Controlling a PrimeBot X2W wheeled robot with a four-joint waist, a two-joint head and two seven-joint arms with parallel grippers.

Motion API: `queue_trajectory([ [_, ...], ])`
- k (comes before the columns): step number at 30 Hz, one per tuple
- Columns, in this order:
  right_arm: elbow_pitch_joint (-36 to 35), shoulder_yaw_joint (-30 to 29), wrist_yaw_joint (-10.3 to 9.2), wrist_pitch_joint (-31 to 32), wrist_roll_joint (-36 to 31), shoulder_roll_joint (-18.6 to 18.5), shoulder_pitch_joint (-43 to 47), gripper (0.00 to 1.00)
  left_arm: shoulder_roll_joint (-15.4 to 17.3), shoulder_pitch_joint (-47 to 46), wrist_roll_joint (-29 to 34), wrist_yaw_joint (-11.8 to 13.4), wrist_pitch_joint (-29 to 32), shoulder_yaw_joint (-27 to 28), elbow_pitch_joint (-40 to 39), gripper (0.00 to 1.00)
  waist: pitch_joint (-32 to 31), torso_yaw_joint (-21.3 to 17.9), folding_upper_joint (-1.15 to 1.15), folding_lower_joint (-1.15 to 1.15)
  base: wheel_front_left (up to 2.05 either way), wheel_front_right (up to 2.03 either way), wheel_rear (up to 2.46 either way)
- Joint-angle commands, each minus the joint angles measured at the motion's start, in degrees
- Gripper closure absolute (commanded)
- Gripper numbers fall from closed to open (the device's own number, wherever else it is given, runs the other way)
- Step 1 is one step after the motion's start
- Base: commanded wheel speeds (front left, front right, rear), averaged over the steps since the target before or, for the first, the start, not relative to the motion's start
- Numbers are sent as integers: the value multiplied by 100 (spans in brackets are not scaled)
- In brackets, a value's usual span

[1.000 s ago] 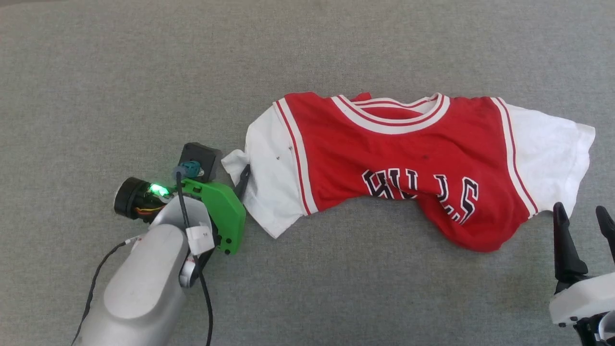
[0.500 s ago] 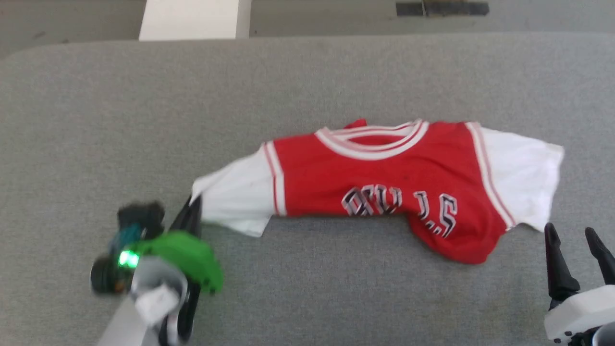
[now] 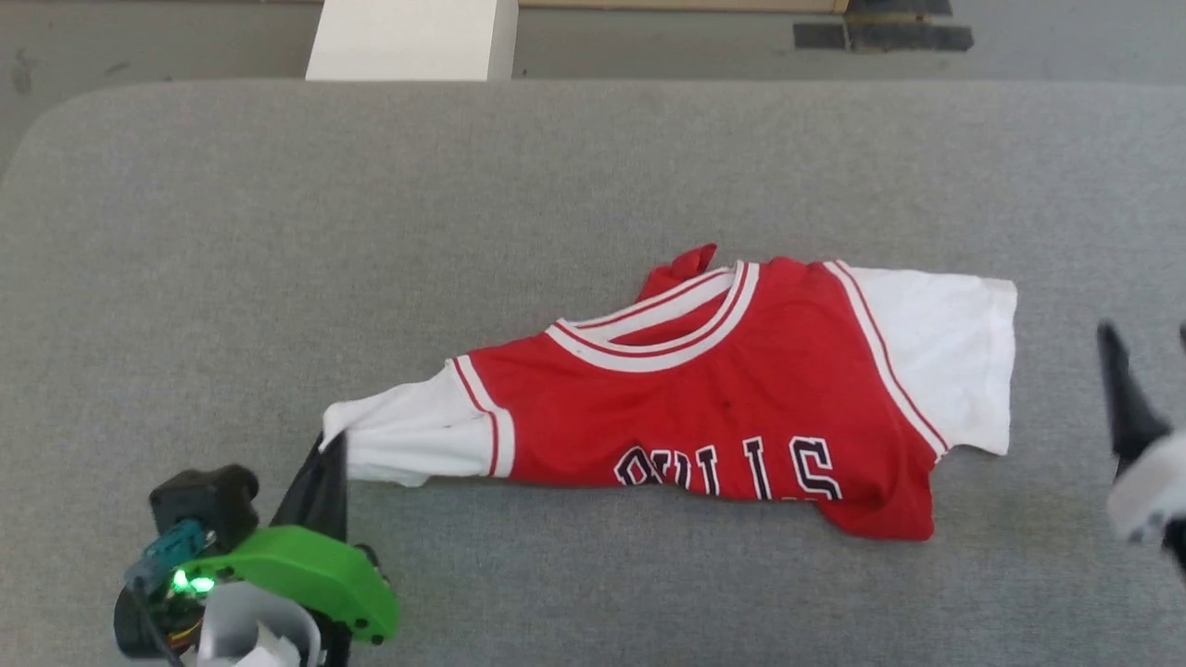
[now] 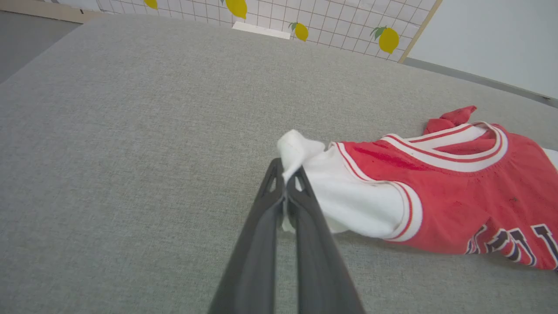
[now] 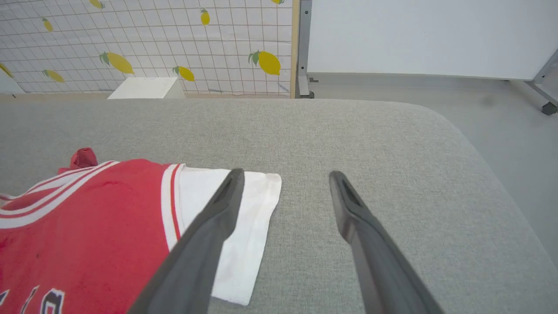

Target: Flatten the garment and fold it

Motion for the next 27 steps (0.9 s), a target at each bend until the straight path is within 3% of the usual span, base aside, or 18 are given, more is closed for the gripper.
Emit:
queue_trajectory([
  [1, 107, 81, -9, 207, 108, -170, -336, 0, 4, -178, 76, 35, 45, -50, -81, 100, 272, 74, 0, 0, 0, 0, 0],
  [5, 611, 347, -9, 823, 404, -634, -1122, 0, -98, -484, 147, -9, 146, -268, -209, 100, 570, 139, 0, 0, 0, 0, 0],
  [12, 1445, 531, -9, 1457, 592, -1064, -1753, 0, -275, -890, 220, -85, 192, -535, -134, 100, 918, 374, 0, 0, 0, 0, 0],
  [24, 2325, 735, -9, 1551, 514, -1119, -2114, 0, -384, -1083, 212, -112, 154, -648, 13, 100, 1213, 586, 0, 0, 0, 0, 0],
  [26, 2448, 669, -9, 1683, 535, -1075, -2139, 100, -388, -1096, 204, -113, 149, -649, 28, 100, 1220, 591, 0, 0, 0, 0, 0],
  [27, 2467, 656, -9, 1723, 552, -1060, -2153, 100, -385, -1101, 198, -111, 149, -642, 34, 100, 1216, 587, 0, 0, 0, 0, 0],
])
